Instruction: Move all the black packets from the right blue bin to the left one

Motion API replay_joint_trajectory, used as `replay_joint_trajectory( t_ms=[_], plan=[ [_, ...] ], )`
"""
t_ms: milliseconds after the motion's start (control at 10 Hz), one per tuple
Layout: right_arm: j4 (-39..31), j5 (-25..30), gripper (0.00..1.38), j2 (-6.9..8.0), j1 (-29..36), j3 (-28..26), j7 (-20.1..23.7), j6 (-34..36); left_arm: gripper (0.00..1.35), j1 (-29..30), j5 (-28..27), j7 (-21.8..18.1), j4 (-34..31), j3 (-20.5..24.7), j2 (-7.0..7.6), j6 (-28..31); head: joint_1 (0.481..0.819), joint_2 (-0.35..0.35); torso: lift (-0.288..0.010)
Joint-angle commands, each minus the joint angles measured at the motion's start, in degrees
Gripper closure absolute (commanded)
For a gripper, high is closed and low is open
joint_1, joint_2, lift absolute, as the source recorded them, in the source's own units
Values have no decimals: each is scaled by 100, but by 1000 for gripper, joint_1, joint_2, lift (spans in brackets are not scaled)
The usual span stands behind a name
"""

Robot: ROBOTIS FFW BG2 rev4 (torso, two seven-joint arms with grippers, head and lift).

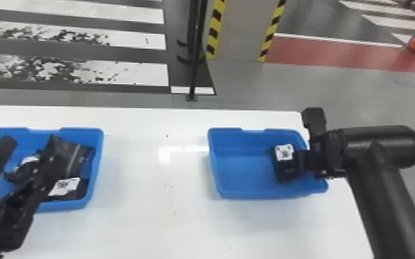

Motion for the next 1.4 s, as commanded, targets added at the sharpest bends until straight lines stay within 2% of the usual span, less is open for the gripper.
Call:
replay_joint_trajectory(
  t_ms=[0, 100, 200, 400, 600, 800, 1000, 1200, 1300],
  plan=[
    [55, -117, 906, 0, -5, 1, 0, -37, 415, 1, 7, 0, 13, 4, 0, 14, 695, -211, -140],
    [139, -186, 914, 0, -61, 12, 0, -37, 415, 1, 7, 0, 27, -7, 0, 28, 695, -208, -140],
    [223, -277, 1104, 0, -61, 24, 9, -51, 415, 1, 18, 0, 27, -7, 0, 14, 695, -204, -140],
    [69, -677, 1104, 9, 164, 12, 114, -402, 415, 29, 64, 0, 27, 4, 0, -70, 695, -197, -140],
    [-888, -1054, 1104, 132, 951, -251, 211, -1570, 415, 29, 75, 0, 27, 27, -9, -394, 695, -159, -140],
    [-1366, -1682, 1102, 176, 1528, -296, 580, -2906, 410, 15, 87, 0, -16, 38, -17, -464, 695, -119, -140],
    [-2111, -2242, 1102, 247, 2048, -239, 861, -3595, 415, 43, 29, 0, -198, 38, -17, -281, 695, -57, -140],
    [-2392, -2848, 1102, 203, 2147, 412, 1090, -4241, 414, 57, -108, 9, -480, 27, -17, 169, 695, 10, -140],
    [-2491, -2985, 1102, 194, 2147, 755, 1116, -4424, 410, 43, -165, 9, -578, -30, 9, 351, 695, 30, -140]
  ],
)
